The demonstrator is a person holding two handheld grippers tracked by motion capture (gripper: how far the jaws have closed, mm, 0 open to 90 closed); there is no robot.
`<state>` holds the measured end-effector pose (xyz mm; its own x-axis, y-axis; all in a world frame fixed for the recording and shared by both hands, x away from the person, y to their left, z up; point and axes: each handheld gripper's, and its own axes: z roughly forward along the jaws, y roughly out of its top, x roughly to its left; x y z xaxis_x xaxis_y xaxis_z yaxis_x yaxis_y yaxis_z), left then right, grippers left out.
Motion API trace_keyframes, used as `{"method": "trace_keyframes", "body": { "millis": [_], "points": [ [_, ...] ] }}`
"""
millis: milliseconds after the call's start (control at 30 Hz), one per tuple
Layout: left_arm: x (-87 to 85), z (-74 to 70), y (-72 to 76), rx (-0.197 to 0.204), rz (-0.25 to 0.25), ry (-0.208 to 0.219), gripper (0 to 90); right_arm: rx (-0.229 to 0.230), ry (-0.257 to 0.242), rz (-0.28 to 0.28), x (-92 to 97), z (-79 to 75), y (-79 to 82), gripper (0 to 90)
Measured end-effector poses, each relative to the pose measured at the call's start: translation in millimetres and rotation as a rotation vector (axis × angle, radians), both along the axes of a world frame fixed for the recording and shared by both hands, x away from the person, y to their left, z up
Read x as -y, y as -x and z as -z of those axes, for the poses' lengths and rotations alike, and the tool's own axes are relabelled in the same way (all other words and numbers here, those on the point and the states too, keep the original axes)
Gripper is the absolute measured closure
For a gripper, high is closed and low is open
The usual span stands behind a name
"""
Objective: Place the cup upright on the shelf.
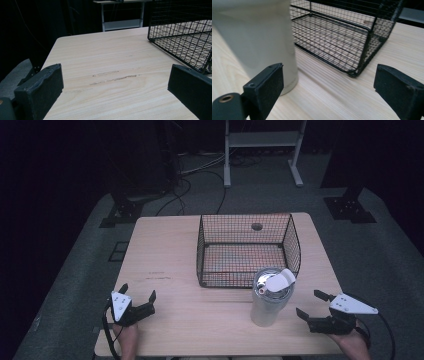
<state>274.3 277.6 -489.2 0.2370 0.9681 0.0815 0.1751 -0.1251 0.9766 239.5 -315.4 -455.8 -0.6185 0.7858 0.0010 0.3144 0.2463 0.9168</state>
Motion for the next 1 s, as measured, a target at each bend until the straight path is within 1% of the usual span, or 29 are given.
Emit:
{"method": "trace_keyframes", "body": {
  "millis": [133,200,300,367,400,467,500,567,600,733,767,1000],
  "points": [
    [0.1,0.0,0.1,0.000,0.000,-0.001,0.0,0.005,0.005,-0.021,-3.9,-2.3,3.6,8.6],
    [0.0,0.0,0.0,0.000,-0.001,0.000,0.0,0.009,0.021,-0.043,-8.1,-4.7,7.1,8.6],
    [0.0,0.0,0.0,0.000,-0.001,0.000,0.0,0.013,0.025,-0.050,-10.9,-6.0,9.7,8.6],
    [-0.2,0.0,0.0,0.001,0.000,0.001,0.0,0.019,0.031,-0.069,-16.6,-7.8,14.7,8.5],
    [-0.2,0.0,0.0,0.001,-0.001,0.002,0.0,0.019,0.031,-0.069,-16.6,-7.8,14.7,8.5],
    [-0.2,0.0,0.1,0.002,0.001,0.000,0.0,0.024,0.030,-0.089,-22.0,-10.0,18.0,8.3],
    [-0.2,0.0,0.1,0.002,0.001,0.000,0.0,0.024,0.030,-0.089,-22.0,-10.0,18.0,8.3],
    [-0.2,0.0,0.0,0.001,0.000,0.001,0.0,0.025,0.031,-0.103,-26.0,-11.6,19.7,8.0],
    [-0.3,0.0,0.1,0.002,0.000,0.001,0.0,0.023,0.036,-0.121,-29.9,-12.0,20.2,7.8],
    [-0.3,0.0,0.1,0.001,0.000,0.003,0.0,0.021,0.033,-0.140,-36.2,-11.9,20.6,7.2],
    [-0.3,0.0,0.0,0.002,0.001,0.001,0.0,0.025,0.033,-0.153,-40.2,-11.7,20.6,7.1],
    [-0.3,0.0,0.0,0.002,0.003,0.002,0.0,0.015,0.018,-0.181,-51.8,-11.4,18.0,4.6]
  ]
}}
